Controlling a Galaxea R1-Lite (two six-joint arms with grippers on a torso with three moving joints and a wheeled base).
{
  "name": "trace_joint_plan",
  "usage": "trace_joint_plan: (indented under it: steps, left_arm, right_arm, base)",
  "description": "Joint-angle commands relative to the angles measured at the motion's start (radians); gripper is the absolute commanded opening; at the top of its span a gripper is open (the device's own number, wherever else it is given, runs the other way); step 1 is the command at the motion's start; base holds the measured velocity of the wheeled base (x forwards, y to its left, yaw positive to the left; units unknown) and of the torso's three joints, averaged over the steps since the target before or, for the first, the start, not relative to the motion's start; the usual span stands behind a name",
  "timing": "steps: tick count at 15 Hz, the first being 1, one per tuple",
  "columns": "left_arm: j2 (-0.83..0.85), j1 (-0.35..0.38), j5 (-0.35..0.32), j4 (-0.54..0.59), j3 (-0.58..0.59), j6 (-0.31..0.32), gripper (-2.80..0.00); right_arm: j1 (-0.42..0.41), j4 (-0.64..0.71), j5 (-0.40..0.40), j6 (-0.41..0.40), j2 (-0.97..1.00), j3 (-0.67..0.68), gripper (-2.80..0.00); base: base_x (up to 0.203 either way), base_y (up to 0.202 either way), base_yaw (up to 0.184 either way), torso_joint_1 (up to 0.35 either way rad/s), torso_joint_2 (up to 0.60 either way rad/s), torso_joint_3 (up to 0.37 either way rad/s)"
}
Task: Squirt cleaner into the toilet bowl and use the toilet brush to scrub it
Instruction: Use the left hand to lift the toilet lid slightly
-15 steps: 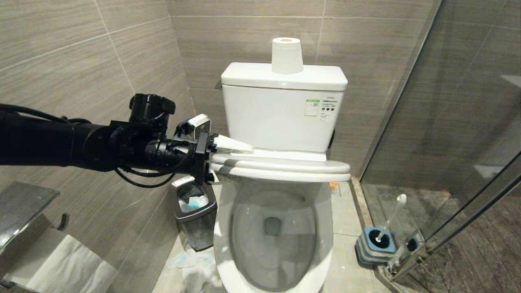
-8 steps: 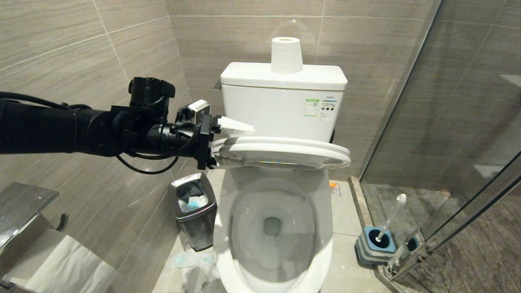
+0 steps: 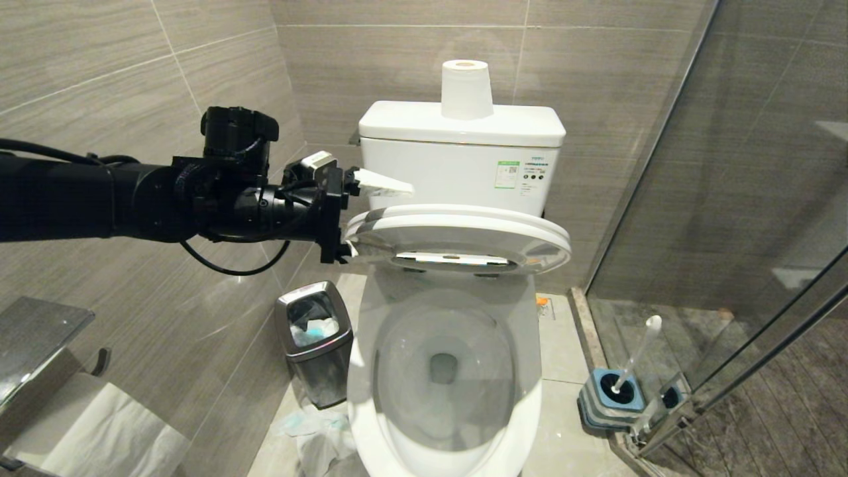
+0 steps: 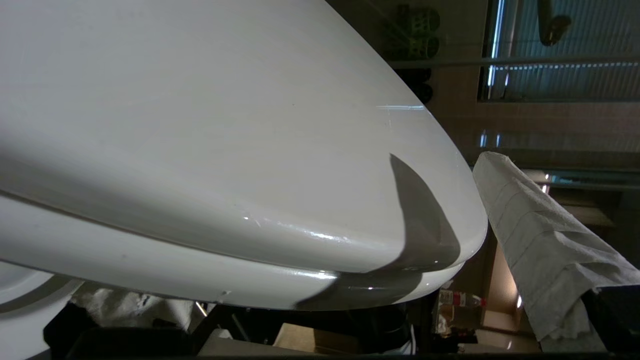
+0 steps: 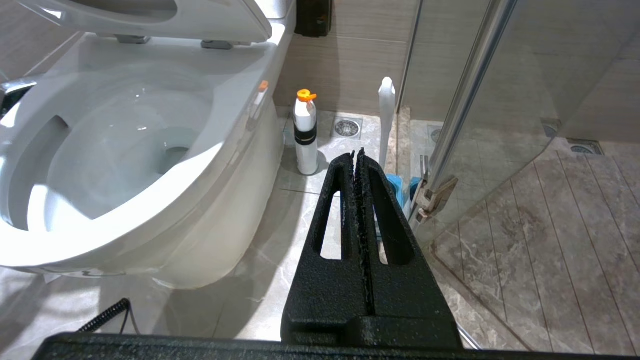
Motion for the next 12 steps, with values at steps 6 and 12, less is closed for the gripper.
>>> trace_joint_plan:
  steps: [6, 12]
  left_arm:
    - [0.037, -0.02, 0.064, 0.076, -0.112, -0.243, 0.0]
    - [0.107, -0.051, 0.112, 0.181, -0.268, -0.471, 0.0]
  right_arm:
    - [0.0, 0.0, 0.0, 0.0, 0.001, 0.002, -2.8]
    - [0.0, 0.0, 0.0, 0.0, 0.001, 0.002, -2.8]
  base:
    - [0.0, 0.0, 0.0, 0.0, 0.0, 0.0]
    - [0.0, 0.0, 0.0, 0.0, 0.0, 0.0]
